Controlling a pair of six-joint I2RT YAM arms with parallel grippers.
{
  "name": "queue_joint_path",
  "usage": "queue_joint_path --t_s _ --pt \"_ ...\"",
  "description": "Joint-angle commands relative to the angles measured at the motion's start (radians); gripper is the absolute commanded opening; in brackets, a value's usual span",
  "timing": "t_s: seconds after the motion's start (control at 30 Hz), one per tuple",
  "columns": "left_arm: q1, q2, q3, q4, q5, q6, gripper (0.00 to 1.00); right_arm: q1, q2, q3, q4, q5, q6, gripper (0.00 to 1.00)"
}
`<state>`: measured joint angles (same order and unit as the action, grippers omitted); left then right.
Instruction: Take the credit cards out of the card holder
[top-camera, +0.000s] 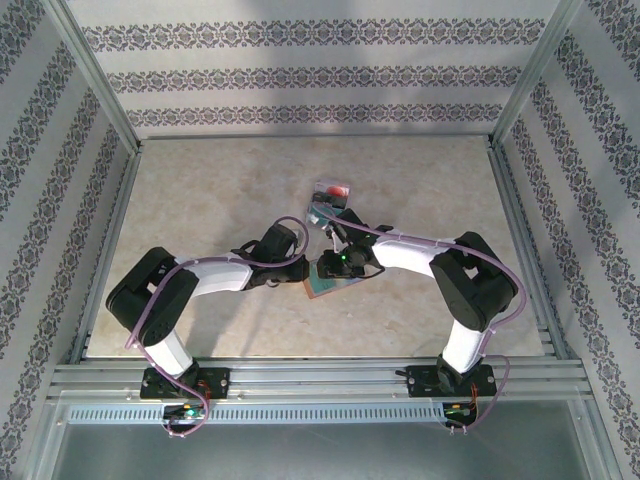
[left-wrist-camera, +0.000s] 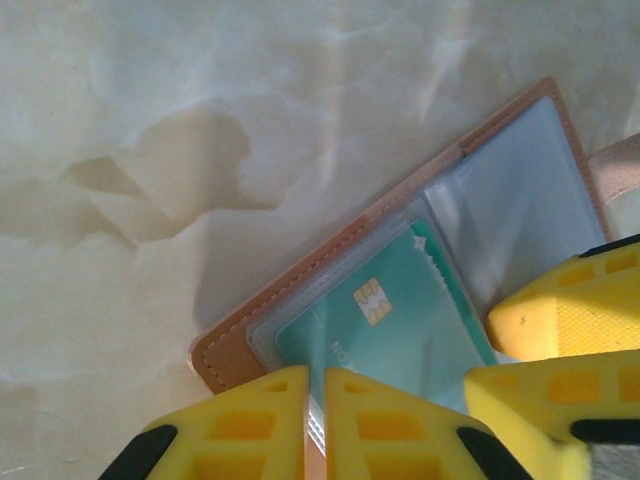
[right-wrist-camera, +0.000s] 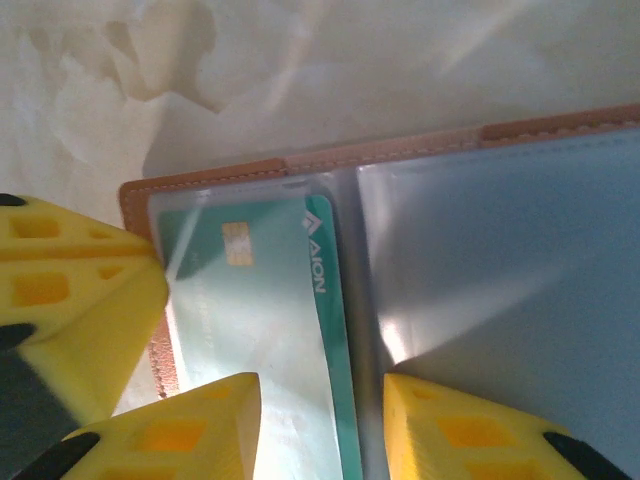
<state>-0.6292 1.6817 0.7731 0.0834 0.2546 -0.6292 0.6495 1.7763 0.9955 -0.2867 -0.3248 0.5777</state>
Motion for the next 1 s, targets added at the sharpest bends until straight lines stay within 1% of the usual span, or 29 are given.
queue_joint_path --t_s 0.0,0.47,0.97 --pt "-0.009 0.020 0.014 -0.002 0.018 0.002 0.10 -0.017 0.020 -0.040 0.063 -0.072 0.032 0.36" --pt "-0.003 0.030 0.020 -0.035 0.003 0.020 0.08 -0.085 -0.043 -0.131 0.265 -0.267 0.128 0.29" --pt "0.000 0.013 0.008 -0.045 -0.015 0.025 0.08 -0.097 -0.088 -0.170 0.287 -0.292 0.156 0.25"
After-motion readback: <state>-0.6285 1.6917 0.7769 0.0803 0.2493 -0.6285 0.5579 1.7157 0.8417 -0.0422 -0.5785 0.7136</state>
